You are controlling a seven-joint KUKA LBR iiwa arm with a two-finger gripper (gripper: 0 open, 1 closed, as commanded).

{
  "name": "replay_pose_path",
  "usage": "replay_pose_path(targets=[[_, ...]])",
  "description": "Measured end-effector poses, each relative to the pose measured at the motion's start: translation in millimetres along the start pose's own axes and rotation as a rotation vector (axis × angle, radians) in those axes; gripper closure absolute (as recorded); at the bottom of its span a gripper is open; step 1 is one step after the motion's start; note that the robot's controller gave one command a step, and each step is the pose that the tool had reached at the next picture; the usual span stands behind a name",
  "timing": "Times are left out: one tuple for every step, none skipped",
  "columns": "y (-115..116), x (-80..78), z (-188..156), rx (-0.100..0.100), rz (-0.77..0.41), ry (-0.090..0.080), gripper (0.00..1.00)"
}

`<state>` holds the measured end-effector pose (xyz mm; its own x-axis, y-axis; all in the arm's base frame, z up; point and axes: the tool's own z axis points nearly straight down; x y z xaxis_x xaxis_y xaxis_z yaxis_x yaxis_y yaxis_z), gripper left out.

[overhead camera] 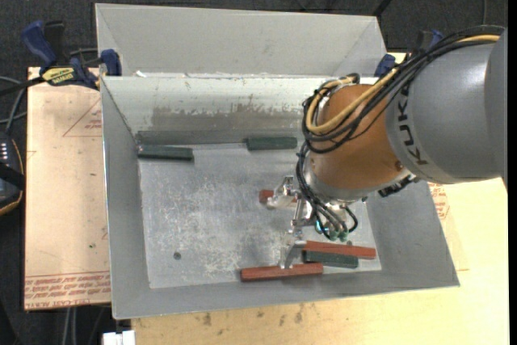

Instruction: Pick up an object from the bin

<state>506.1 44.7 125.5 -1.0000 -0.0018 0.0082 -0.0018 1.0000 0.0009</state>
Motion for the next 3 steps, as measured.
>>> replay_pose_path(targets=[[-0.2, -2.0, -4.0, 0.000, 0.002, -0.008, 0.00], [-58.7, 11.4, 40.3, -0.002, -0.009, -0.011, 0.00], [-80.8, 9.2, 44.4, -0.002, -0.008, -0.021, 0.00]])
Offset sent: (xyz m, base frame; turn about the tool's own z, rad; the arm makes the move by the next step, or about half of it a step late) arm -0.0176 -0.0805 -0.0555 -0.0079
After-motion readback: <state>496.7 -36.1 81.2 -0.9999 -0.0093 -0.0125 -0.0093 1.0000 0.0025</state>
